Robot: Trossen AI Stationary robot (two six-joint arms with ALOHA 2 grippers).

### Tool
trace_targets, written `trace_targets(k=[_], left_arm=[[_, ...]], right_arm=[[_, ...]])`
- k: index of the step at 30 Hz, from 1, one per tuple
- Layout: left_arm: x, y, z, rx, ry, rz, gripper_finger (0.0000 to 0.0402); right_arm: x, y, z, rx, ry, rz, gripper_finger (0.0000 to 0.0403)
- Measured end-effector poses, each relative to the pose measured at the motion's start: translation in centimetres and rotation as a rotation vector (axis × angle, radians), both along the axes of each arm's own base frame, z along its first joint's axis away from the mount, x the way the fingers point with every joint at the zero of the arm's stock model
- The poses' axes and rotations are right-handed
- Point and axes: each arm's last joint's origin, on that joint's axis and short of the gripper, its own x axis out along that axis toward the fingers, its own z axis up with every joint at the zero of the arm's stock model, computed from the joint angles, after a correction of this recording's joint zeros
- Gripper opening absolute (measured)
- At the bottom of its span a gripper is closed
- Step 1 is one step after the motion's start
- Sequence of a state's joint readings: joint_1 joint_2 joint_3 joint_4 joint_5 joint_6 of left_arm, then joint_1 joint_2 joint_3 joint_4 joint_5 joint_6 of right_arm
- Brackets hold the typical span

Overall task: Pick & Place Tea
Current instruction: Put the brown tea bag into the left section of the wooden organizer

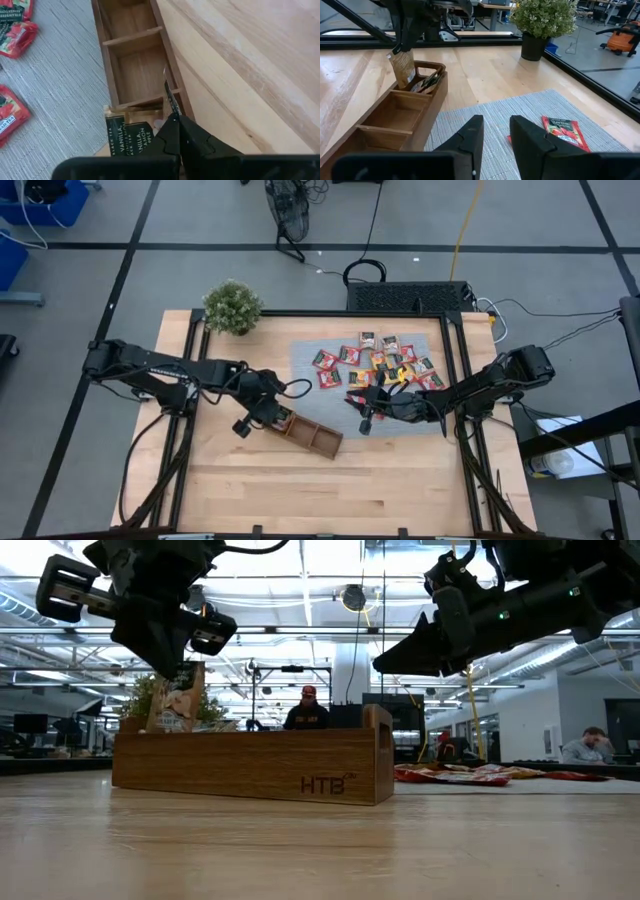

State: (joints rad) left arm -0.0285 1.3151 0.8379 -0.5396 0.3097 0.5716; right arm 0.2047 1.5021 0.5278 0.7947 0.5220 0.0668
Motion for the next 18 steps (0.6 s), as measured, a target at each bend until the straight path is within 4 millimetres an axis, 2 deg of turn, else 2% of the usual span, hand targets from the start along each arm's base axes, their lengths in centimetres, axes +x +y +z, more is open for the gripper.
trace_targets(k=[4,12,18], left_arm=[[0.1,0.3,-0.3,0.0,-0.025,0.012,0.0004],[-0.9,1.2,-3.2,-0.021,0.004,0.078,0.0007],[-0.4,1.6,-2.9,-0.072,-0.013,0.227,0.0024]], right_arm=[[0.0,0.0,0.0,-0.001,0.003,0.0,0.008],[0.0,0.0,0.0,-0.001,0.004,0.0,0.0078],[0.0,0.0,0.0,-0.001,0.004,0.0,0.0079]])
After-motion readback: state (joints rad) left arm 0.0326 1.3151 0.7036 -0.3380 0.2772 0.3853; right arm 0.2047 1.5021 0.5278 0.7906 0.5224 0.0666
